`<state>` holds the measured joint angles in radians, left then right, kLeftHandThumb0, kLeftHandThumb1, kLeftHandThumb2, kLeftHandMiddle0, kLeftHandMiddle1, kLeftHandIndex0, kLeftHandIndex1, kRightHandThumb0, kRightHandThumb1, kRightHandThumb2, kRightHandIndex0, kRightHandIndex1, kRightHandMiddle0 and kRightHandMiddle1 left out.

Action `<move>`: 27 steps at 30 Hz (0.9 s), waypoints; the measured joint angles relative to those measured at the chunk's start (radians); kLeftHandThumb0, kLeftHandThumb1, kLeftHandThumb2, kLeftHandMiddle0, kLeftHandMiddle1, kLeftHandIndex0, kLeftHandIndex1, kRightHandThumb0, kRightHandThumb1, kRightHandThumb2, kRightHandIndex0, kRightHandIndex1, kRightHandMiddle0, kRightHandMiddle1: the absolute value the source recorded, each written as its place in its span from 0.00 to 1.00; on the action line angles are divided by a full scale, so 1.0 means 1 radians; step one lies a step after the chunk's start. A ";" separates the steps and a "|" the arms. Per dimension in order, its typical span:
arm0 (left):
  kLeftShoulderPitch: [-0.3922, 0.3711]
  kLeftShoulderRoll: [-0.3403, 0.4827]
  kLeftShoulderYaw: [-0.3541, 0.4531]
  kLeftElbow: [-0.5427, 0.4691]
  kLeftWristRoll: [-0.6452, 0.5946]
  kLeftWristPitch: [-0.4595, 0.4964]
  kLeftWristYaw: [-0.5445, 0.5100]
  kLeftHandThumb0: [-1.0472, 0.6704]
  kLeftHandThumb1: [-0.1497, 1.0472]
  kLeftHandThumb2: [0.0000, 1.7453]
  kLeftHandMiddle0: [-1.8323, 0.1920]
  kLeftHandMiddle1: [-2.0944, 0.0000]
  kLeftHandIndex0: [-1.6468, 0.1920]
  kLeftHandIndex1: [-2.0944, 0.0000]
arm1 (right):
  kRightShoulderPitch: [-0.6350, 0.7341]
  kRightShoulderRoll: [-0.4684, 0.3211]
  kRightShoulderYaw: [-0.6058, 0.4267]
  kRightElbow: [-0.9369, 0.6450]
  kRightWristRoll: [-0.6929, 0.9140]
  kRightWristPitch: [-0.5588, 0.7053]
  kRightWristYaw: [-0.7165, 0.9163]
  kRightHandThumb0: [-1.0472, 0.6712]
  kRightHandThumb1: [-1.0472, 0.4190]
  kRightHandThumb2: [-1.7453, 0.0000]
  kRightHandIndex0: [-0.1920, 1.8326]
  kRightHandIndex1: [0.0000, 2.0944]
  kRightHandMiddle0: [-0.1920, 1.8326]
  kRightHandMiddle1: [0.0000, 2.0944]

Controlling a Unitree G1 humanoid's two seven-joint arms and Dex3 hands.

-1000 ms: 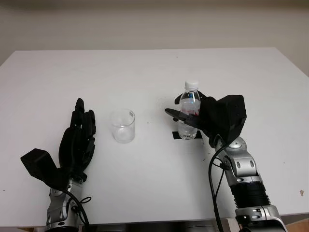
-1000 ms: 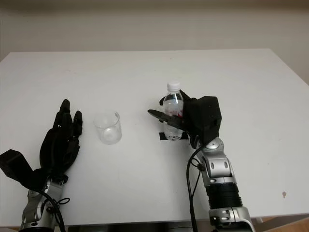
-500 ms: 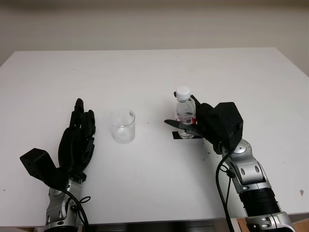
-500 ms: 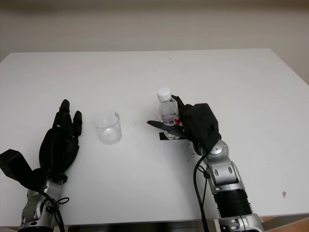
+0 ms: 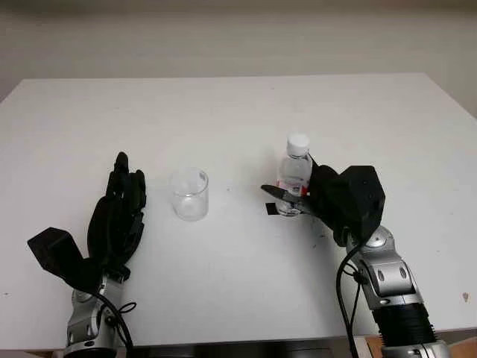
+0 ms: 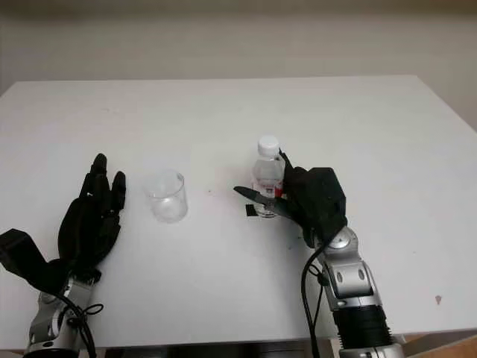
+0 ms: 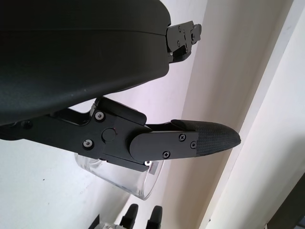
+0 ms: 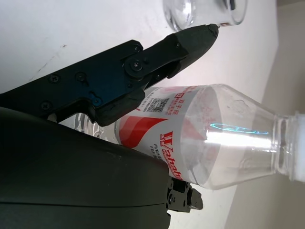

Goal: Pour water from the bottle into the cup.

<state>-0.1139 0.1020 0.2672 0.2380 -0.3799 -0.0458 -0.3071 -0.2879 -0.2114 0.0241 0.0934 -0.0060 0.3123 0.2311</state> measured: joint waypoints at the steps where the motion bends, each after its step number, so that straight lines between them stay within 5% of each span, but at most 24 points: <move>1: 0.000 0.000 0.000 0.000 -0.001 0.000 0.000 0.18 1.00 0.23 0.99 0.98 0.99 0.98 | 0.004 0.002 -0.004 0.000 0.008 -0.006 0.000 0.13 0.10 0.97 0.00 0.00 0.00 0.00; 27: -0.001 0.009 -0.002 0.007 0.000 -0.013 -0.007 0.17 1.00 0.25 0.99 0.97 1.00 0.98 | 0.083 0.049 -0.015 0.103 0.006 -0.253 -0.056 0.07 0.11 0.97 0.00 0.00 0.00 0.00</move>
<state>-0.1146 0.1105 0.2655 0.2453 -0.3804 -0.0588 -0.3141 -0.2052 -0.1620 0.0088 0.1961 0.0002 0.0598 0.1754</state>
